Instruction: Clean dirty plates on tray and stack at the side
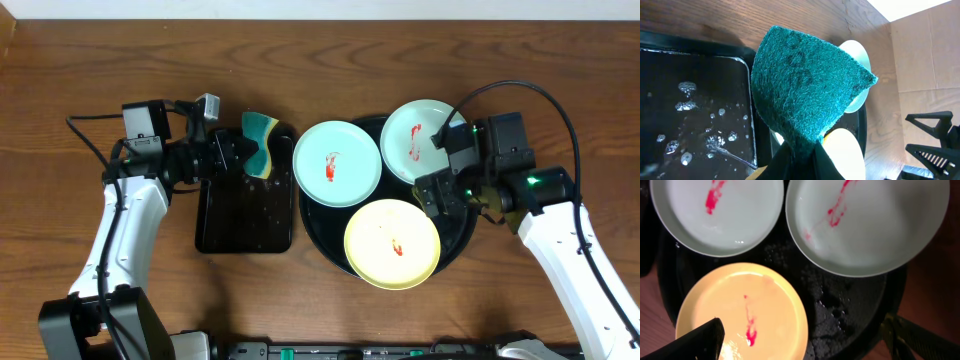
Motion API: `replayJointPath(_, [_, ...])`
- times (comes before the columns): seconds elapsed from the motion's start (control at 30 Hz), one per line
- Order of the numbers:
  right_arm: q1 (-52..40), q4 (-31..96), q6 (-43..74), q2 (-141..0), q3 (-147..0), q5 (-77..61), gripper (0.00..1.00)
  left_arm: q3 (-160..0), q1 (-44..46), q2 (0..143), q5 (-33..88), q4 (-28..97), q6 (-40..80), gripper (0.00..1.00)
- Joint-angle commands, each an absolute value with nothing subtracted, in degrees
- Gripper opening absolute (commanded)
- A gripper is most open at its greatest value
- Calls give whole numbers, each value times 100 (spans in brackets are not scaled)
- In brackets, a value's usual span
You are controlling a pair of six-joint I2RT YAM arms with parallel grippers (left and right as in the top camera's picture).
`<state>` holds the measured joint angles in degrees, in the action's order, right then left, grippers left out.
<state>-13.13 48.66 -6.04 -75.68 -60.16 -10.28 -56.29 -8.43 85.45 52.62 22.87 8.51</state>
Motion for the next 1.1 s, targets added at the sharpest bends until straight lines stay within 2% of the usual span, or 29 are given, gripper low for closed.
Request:
replayJointPath(0.0, [-1339, 4925, -486, -7590, -6106, -740, 99, -5734, -873, 8396, 5465, 2257, 707, 7])
replayJointPath(0.2, [-1339, 4993, 47, -7601, -6106, -12, 99, -5734, -871, 8396, 5181, 2255, 360, 7])
replayJointPath(0.3, [-1339, 5017, 172, -7655, -6104, 36, 99, -5734, -810, 8396, 3820, 2263, 395, 7])
replayJointPath(0.4, [-1339, 5122, 172, -7846, -6101, -69, 99, -5734, -591, 8396, 2023, 2307, 947, 7])
replayJointPath(0.43, [-1339, 5159, 174, -7902, -6101, -71, 99, -5734, -513, 8396, 1776, 2342, 1072, 7])
replayJointPath(0.57, [-1337, 5277, 338, -8377, -6101, -126, 99, -5734, 16, 8399, 1557, 2565, 1166, 7])
replayJointPath(0.7, [-1288, 5253, 338, -8831, -6101, -639, 99, -5734, 473, 8401, 777, 2895, 1149, 7])
replayJointPath(0.87, [-1240, 5402, 311, -9275, -6099, -930, 98, -5734, 587, 8394, 1166, 3218, 1151, 7])
replayJointPath(0.97, [-1243, 5494, 311, -9459, -6099, -930, 90, -5734, 587, 8350, 1376, 3301, 1149, 7])
replayJointPath(1.07, [-1240, 5535, 311, -9631, -6097, -930, 62, -5734, 587, 8243, 1424, 3304, 1149, 7])
